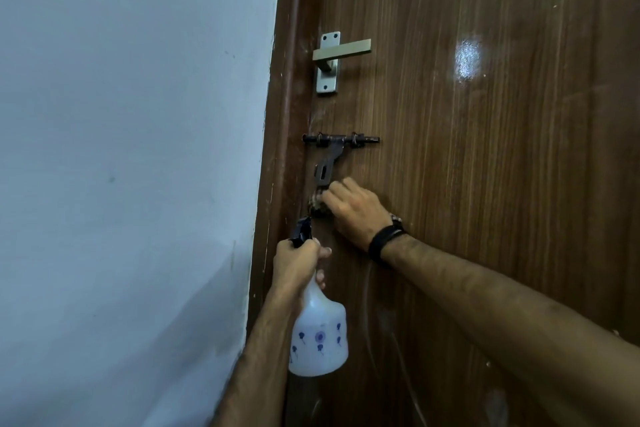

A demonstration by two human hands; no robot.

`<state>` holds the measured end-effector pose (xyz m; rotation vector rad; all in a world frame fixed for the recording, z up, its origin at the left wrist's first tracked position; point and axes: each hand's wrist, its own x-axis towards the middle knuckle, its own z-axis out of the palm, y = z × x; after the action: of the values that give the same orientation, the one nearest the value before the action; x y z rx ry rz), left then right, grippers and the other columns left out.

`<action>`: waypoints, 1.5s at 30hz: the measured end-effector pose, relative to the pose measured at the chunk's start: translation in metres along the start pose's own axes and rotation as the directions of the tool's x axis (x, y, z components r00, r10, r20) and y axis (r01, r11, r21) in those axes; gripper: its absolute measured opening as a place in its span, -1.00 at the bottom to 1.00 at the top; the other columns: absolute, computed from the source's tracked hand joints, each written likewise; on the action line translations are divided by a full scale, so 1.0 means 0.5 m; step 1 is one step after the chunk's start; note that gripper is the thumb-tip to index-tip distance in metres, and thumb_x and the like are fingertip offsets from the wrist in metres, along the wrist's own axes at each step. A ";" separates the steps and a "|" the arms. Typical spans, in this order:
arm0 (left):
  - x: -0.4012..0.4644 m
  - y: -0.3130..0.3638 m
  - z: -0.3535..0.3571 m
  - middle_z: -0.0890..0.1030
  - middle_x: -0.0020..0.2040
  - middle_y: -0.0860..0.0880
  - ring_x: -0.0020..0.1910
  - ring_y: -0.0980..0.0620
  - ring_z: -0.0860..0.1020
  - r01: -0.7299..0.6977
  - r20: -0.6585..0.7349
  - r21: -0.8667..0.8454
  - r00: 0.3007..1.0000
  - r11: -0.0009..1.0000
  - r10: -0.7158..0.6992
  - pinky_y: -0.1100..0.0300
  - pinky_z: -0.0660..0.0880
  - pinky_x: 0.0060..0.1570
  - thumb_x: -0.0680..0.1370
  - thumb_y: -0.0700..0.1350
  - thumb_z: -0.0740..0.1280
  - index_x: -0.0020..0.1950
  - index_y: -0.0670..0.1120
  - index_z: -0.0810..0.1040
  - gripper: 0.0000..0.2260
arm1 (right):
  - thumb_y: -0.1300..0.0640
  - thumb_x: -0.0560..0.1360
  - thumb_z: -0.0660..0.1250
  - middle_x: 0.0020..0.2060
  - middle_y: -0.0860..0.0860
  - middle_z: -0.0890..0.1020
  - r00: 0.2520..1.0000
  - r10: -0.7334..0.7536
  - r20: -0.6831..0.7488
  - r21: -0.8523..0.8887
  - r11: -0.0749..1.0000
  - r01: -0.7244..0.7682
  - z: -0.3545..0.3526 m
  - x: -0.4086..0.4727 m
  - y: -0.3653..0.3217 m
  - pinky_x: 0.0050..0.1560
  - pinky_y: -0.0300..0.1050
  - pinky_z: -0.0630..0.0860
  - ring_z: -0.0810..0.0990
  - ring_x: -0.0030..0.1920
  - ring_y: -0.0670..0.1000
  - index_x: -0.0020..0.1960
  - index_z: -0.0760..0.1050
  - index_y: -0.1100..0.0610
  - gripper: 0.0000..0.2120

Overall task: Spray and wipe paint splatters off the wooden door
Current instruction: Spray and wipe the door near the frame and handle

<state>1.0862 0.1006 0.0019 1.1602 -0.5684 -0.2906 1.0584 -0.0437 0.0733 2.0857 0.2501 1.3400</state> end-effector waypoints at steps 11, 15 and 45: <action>0.020 -0.023 -0.034 0.59 -0.13 -0.12 -0.52 0.12 0.43 0.028 0.015 0.052 0.999 0.998 -0.029 0.19 0.45 -0.46 0.52 -0.29 0.33 0.13 -0.20 0.53 -0.81 | 0.25 0.42 0.46 -0.08 0.09 0.56 0.998 -0.058 -0.014 -0.052 0.997 0.057 0.039 0.027 -0.011 -0.26 -0.08 0.50 0.51 -0.18 0.06 0.03 0.59 0.16 -0.81; 0.031 -0.022 -0.042 0.58 -0.15 -0.13 -0.52 0.11 0.42 0.030 0.012 0.048 0.999 0.998 -0.030 0.18 0.45 -0.46 0.52 -0.30 0.34 0.15 -0.21 0.52 -0.79 | 0.28 0.44 0.39 -0.13 0.09 0.56 0.999 -0.007 -0.053 -0.056 0.998 0.004 0.037 0.046 -0.014 -0.29 -0.06 0.49 0.51 -0.21 0.07 0.00 0.61 0.17 -0.86; -0.044 -0.156 -0.110 0.53 -0.24 -0.09 -0.51 0.10 0.42 0.156 0.170 0.309 0.962 0.938 -0.216 0.23 0.43 -0.48 0.49 -0.33 0.37 0.12 -0.21 0.51 -0.79 | 0.29 0.39 0.41 -0.03 0.11 0.55 0.974 -0.142 0.175 -0.004 0.989 0.145 -0.033 -0.084 0.011 -0.23 -0.04 0.55 0.51 -0.12 0.10 0.08 0.56 0.20 -0.74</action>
<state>1.1045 0.1242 -0.0914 1.4876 -0.6965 -0.5046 1.0236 -0.0612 0.0501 2.1136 0.3067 1.0642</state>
